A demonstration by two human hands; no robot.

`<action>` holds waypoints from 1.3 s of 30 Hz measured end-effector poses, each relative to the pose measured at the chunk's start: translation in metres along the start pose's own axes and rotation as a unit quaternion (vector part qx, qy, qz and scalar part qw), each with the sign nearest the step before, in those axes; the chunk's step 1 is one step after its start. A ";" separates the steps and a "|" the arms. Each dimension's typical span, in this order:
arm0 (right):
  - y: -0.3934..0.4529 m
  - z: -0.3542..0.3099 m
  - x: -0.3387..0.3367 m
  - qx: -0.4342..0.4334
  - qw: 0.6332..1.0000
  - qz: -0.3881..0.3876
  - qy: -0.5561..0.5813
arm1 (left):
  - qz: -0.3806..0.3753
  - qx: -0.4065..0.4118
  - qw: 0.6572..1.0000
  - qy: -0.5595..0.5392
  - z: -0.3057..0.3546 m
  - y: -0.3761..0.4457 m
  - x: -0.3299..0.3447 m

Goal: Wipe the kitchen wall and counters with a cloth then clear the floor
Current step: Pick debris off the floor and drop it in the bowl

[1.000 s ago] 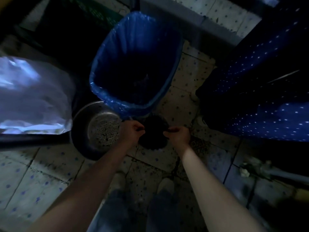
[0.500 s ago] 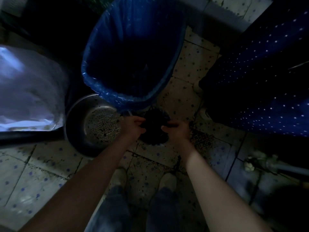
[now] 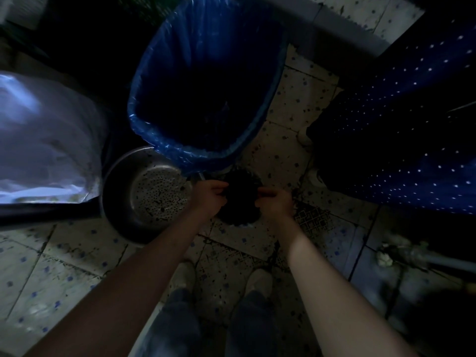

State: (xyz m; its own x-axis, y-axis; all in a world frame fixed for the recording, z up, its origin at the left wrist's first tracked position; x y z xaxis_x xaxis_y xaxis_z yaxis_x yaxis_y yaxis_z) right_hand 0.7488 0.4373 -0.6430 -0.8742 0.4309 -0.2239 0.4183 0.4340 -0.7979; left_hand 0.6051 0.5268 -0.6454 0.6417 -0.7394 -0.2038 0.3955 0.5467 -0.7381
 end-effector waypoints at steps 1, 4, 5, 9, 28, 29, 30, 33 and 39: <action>0.000 0.000 0.001 0.001 1.000 0.003 -0.003 | 0.002 0.004 1.000 -0.001 0.001 0.000 0.001; 0.002 0.000 0.004 -0.004 1.000 0.004 0.005 | 0.003 0.009 1.000 -0.014 0.004 -0.001 0.003; 0.002 0.000 0.004 -0.004 1.000 0.005 0.009 | 0.003 0.009 1.000 -0.015 0.004 -0.001 0.003; 0.002 0.003 0.003 -0.014 1.000 -0.025 -0.011 | 0.009 0.018 1.000 -0.004 0.006 -0.003 0.003; -0.002 -0.002 0.007 -0.036 0.999 -0.019 0.019 | 0.018 0.030 0.999 0.041 0.010 -0.005 0.001; -0.002 -0.002 0.008 -0.033 0.999 -0.009 0.032 | 0.019 0.029 0.998 0.047 0.009 -0.004 0.001; -0.002 -0.002 0.009 -0.019 0.997 0.002 0.072 | 0.022 0.027 0.998 0.046 0.009 -0.004 0.001; -0.001 -0.002 0.013 0.001 0.993 0.006 0.116 | 0.025 0.021 0.999 0.001 0.010 -0.005 0.002; -0.005 -0.003 0.011 -0.018 0.998 0.024 0.054 | 0.011 0.019 1.000 0.005 0.006 -0.004 0.001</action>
State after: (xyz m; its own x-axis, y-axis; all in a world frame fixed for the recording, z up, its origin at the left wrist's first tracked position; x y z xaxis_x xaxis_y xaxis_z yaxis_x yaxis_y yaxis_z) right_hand 0.7382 0.4418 -0.6401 -0.8225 0.5332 -0.1977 0.4687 0.4388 -0.7667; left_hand 0.6082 0.5265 -0.6389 0.6444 -0.7306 -0.2258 0.4063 0.5773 -0.7083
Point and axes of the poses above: each hand's wrist, its own y-axis towards the middle knuckle, its own x-axis out of the palm, z = x × y, the point moved 4 cm from there along y, towards the middle knuckle, and after that the axes turned 10 degrees about -z, right-handed, at the moved point
